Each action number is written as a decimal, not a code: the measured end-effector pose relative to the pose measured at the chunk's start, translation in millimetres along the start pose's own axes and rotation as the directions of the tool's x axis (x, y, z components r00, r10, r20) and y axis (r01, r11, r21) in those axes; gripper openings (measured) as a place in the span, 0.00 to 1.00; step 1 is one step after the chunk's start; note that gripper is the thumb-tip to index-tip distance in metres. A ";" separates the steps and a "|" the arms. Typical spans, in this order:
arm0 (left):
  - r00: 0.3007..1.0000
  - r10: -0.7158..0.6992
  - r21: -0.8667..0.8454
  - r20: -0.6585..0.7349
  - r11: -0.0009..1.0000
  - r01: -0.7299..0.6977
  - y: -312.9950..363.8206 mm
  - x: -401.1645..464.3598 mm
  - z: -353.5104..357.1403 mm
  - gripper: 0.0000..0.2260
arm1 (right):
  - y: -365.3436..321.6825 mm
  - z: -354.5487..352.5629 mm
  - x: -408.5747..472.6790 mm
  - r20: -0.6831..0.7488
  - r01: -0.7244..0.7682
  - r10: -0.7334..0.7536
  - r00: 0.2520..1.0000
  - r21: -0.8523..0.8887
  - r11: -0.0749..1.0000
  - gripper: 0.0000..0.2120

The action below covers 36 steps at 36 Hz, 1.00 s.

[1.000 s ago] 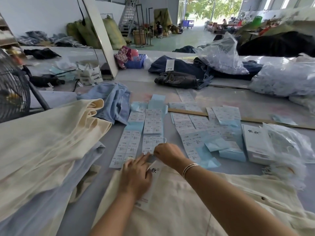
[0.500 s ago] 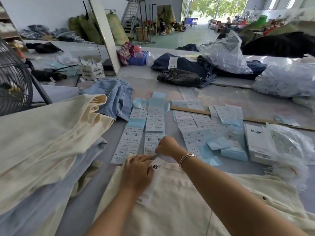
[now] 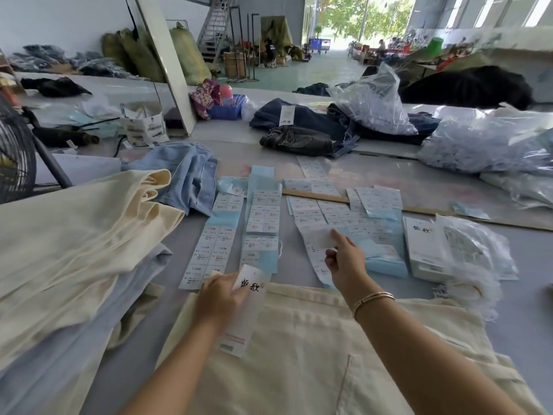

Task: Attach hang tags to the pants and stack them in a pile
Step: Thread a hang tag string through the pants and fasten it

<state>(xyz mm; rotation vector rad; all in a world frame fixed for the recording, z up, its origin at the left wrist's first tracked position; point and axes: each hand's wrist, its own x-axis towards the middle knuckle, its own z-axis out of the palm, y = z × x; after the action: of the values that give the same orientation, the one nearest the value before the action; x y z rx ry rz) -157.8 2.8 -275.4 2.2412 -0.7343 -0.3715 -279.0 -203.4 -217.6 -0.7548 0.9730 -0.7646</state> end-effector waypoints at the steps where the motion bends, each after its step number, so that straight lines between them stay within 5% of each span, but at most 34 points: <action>1: 0.997 -0.068 -0.168 0.039 0.983 0.073 4.5 -1.9 -7.1 0.15 | -2.7 -9.5 -11.3 0.039 -0.002 0.001 0.999 0.032 0.999 0.03; 5: 0.961 -0.225 -0.614 0.163 0.739 0.277 28.5 -11.8 -27.0 0.08 | -6.4 -46.8 -58.5 0.198 0.027 -0.059 0.978 0.157 0.987 0.04; 9: 0.918 -0.171 -0.827 0.357 0.400 0.396 66.5 -40.9 -20.9 0.09 | 5.4 -68.9 -102.5 0.344 0.318 -0.276 0.897 -0.070 0.946 0.05; 12: 0.864 -0.125 -0.807 0.487 0.315 0.500 92.1 -70.0 -9.2 0.11 | 15.1 -81.1 -122.7 0.523 0.722 -0.531 0.667 -0.277 0.634 0.04; 14: 0.844 -0.095 -0.789 0.528 0.312 0.529 102.4 -83.2 -2.0 0.12 | 20.3 -91.7 -128.2 0.663 0.912 -0.628 0.409 -0.267 0.311 0.05; 16: 0.835 -0.057 -0.785 0.547 0.312 0.536 110.1 -91.9 1.4 0.14 | 24.6 -100.0 -131.3 0.717 0.953 -0.630 0.299 -0.257 0.159 0.09; 26: 0.812 0.004 -0.761 0.583 0.353 0.545 133.6 -112.5 11.1 0.15 | 23.2 -119.3 -136.7 0.744 0.954 -0.618 0.255 -0.299 0.035 0.20; 32: 0.806 -0.018 -0.754 0.592 0.343 0.561 137.0 -118.2 21.1 0.14 | 19.0 -131.5 -137.2 0.805 0.899 -0.556 0.207 -0.380 -0.217 0.12; 36: 0.824 -0.036 -0.724 0.565 0.457 0.517 140.0 -121.2 36.6 0.08 | 17.3 -141.3 -134.6 0.833 0.861 -0.514 0.205 -0.403 -0.310 0.12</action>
<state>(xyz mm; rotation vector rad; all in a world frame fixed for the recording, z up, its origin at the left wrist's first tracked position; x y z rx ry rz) -326.1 -23.4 -194.0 1.2453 -0.2392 -1.2194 -451.8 -111.7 -226.3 -2.7273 0.3111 -1.0659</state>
